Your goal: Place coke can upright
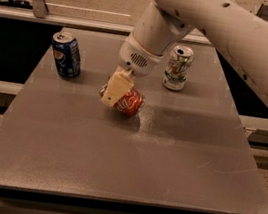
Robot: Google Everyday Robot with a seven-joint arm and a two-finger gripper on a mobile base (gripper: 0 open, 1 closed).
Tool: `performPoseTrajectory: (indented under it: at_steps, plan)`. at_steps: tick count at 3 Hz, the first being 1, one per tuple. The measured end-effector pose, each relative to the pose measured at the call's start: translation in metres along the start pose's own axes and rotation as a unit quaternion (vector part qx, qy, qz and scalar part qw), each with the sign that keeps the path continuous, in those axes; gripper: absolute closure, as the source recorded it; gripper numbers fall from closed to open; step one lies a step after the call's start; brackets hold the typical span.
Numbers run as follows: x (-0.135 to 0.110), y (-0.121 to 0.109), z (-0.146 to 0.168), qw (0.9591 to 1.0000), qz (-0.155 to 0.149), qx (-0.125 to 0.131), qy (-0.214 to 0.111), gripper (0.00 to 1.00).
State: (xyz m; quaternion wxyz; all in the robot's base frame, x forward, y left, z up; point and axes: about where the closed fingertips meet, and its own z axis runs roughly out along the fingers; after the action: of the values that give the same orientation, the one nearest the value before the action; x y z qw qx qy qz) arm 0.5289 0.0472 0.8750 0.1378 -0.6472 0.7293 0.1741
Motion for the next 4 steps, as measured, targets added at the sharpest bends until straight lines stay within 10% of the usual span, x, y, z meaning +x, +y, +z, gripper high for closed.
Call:
performPoseTrajectory:
  at_steps: [2, 4]
  plan:
    - [0.008, 0.003, -0.026, 0.9896, 0.035, -0.055, -0.129, 1.0]
    - [0.03, 0.01, -0.056, 0.9699, 0.061, -0.042, -0.232, 1.0]
